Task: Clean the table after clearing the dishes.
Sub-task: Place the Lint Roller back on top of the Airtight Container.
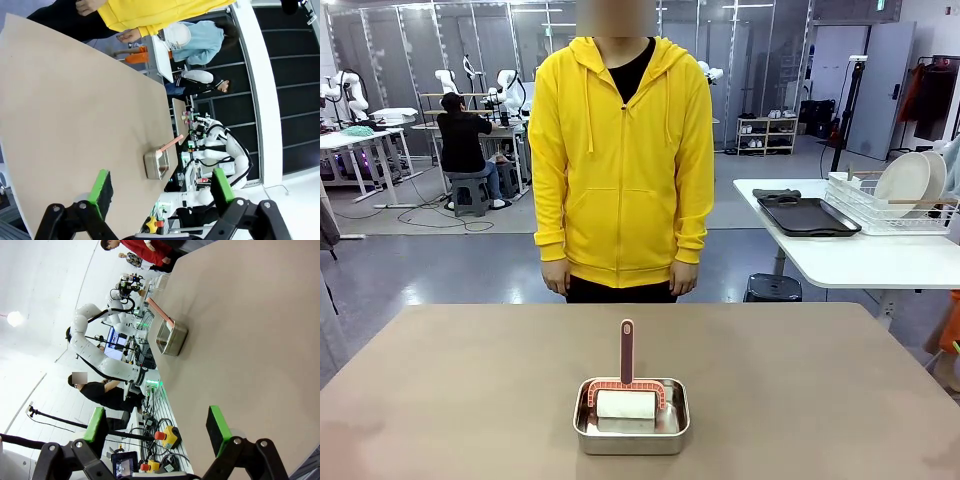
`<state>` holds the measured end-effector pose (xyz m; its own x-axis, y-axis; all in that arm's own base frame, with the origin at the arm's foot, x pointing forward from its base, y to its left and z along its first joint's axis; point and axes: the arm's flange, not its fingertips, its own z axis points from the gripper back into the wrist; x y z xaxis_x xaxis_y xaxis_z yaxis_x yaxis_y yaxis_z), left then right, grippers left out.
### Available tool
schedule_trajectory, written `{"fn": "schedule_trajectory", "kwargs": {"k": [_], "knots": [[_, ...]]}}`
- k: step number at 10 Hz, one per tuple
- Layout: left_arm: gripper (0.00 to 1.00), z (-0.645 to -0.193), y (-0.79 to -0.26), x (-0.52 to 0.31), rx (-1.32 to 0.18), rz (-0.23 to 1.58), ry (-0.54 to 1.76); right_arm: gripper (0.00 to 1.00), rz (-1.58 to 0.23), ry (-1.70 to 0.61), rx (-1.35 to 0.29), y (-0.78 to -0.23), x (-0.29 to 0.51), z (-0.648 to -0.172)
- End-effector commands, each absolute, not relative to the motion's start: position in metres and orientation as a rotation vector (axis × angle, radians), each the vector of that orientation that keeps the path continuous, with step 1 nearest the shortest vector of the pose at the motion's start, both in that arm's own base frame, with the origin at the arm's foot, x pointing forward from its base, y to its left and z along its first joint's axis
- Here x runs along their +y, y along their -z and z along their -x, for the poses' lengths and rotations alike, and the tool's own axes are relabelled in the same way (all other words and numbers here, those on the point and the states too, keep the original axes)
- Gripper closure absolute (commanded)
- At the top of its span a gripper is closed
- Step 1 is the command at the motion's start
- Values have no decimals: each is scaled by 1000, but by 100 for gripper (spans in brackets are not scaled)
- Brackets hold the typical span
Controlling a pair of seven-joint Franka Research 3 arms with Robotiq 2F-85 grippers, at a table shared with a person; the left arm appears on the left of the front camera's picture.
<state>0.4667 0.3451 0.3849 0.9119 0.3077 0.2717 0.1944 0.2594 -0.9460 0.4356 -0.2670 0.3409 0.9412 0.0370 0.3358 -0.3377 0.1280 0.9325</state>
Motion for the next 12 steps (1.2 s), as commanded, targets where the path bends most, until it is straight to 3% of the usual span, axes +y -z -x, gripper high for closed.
{"fn": "schedule_trajectory", "kwargs": {"k": [1, 12], "knots": [[0, -461, -386, 348, -461, 1314, -82, 0, -1421, -280, -258, -344, -266, -434], [0, -461, -386, 348, -461, 1314, -82, 0, -1421, -280, -258, -344, -266, -434]]}}
